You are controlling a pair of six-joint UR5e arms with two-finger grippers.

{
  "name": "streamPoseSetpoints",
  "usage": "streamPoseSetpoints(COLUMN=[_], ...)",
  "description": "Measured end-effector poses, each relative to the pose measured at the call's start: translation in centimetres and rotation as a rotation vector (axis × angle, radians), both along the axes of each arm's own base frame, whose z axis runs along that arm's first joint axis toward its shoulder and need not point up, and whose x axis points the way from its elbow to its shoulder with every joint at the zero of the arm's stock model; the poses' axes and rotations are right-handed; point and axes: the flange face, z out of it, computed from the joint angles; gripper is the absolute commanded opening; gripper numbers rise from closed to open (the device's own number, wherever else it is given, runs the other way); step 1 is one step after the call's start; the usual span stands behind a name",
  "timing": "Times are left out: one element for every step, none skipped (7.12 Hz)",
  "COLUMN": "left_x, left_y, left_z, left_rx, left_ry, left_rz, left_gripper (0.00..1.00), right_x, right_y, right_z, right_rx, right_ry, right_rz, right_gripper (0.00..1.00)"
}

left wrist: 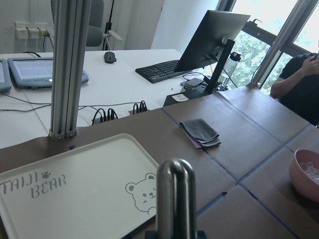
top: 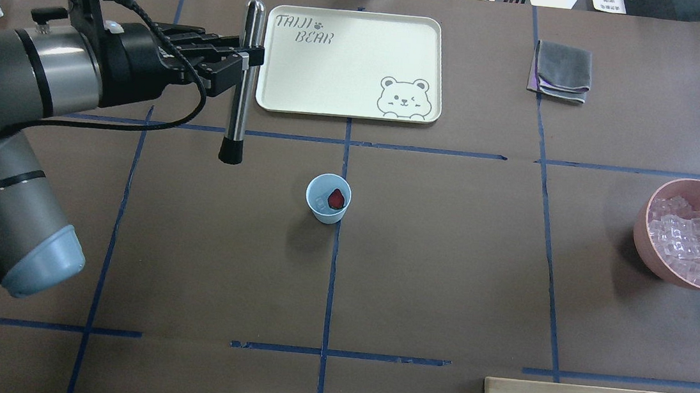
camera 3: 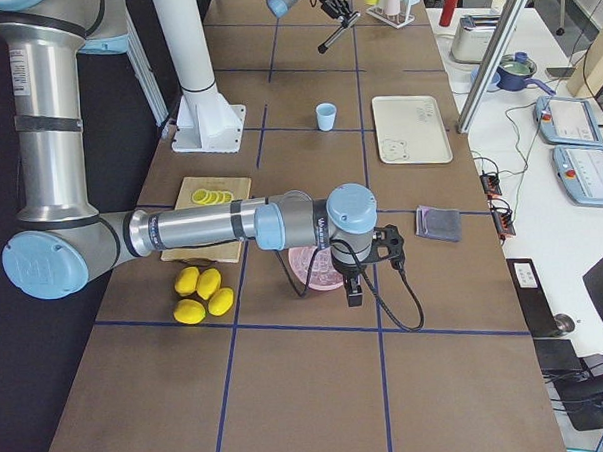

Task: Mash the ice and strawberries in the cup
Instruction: 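Lift the metal rod upright and carry it over the cup, then lower the metal rod into the cup onto the strawberry and ice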

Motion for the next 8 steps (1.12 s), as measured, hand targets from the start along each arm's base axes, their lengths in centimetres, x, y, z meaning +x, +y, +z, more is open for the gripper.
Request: streamPoseSetpoints(left_x=[1.9,3.6,4.8,5.8,6.2,6.8,7.9,9.7], left_y=[0.9,2.0,3.5,5.0,6.1,6.9,7.4,7.5], left_z=[0.2,0.8,0.8,0.3,0.0,0.2,0.9,1.7], left_rx=[0.029,0.047,0.078,0.131,0.18,0.222,0.255,0.261], left_ry=[0.093,0.18,0.226,0.233,0.218,0.187,0.139,0.099], left_rz=[-0.065,-0.127,-0.177,-0.233,-0.288,-0.328,-0.36,-0.39], left_gripper=[0.0,0.0,0.0,0.0,0.0,0.0,0.0,0.0], right_x=[0.2,0.4,0.4,0.4,0.5,0.5,0.5,0.5], right_y=[0.1,0.2,0.2,0.3,0.3,0.3,0.3,0.3], right_z=[-0.2,-0.5,-0.9,-1.3,-1.6,-1.8,-2.0,-2.1], right_rx=[0.004,0.009,0.016,0.023,0.027,0.031,0.036,0.037], right_ry=[0.0,0.0,0.0,0.001,0.001,0.003,0.005,0.007], right_rz=[0.005,0.008,0.009,0.009,0.01,0.011,0.011,0.011], right_gripper=[1.0,1.0,1.0,1.0,1.0,1.0,1.0,1.0])
